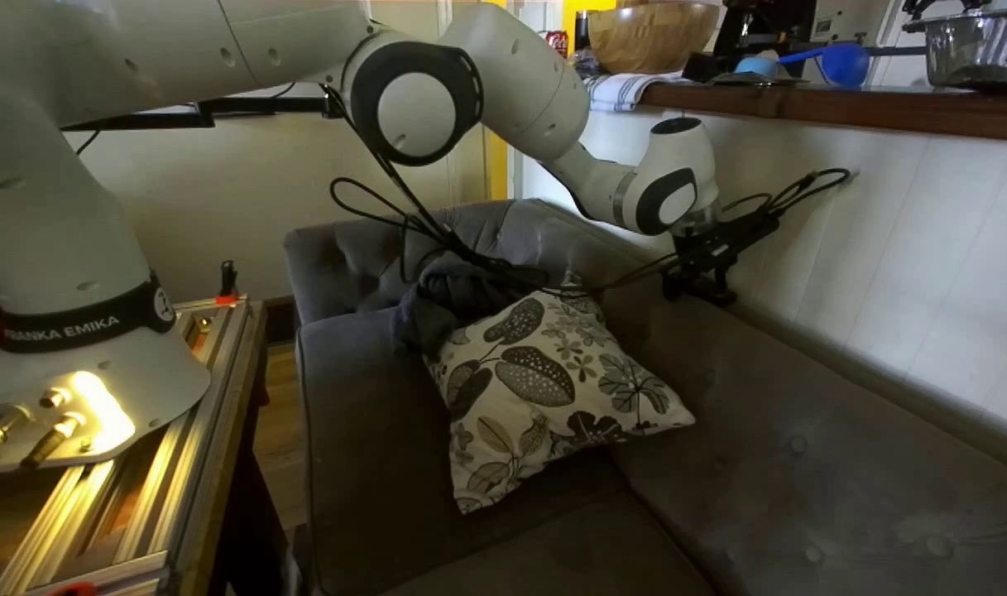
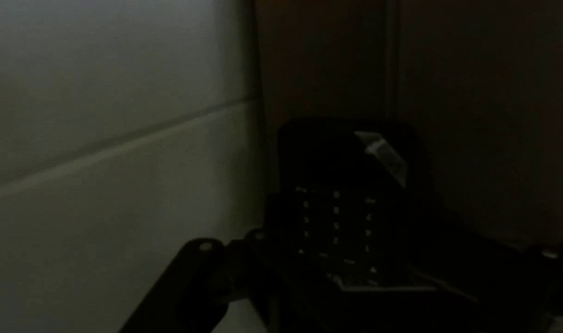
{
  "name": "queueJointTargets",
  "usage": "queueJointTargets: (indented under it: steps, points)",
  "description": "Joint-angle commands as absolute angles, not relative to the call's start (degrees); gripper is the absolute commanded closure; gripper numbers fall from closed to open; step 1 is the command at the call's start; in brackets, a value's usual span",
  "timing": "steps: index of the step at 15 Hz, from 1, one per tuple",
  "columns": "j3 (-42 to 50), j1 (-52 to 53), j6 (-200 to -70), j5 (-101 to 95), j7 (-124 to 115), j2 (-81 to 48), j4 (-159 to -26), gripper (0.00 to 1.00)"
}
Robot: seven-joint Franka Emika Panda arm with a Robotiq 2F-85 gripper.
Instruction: Put the black remote on the right couch cushion
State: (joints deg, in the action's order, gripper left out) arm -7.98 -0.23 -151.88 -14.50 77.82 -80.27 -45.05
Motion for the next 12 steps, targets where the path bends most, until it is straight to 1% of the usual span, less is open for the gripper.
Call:
queueJointTargets:
  steps: [1, 2, 3, 5, 6, 12]
  points:
    - [-9.33, -0.19, -148.42, -12.28, 82.32, -82.98, -41.22, 0.48]
    - [-9.34, -0.14, -147.74, -12.09, 82.74, -83.03, -41.02, 0.5]
    - [-9.39, -0.14, -147.27, -11.8, 83.03, -83.04, -40.9, 0.5]
    - [-9.16, -0.09, -146.7, -11.45, 83.32, -83.1, -40.63, 0.6]
    - [-9.24, -0.12, -146.51, -11.22, 83.44, -83.09, -40.54, 0.68]
    - [-9.01, -0.56, -147.55, -12.86, 81.35, -79.24, -45.57, 0.68]
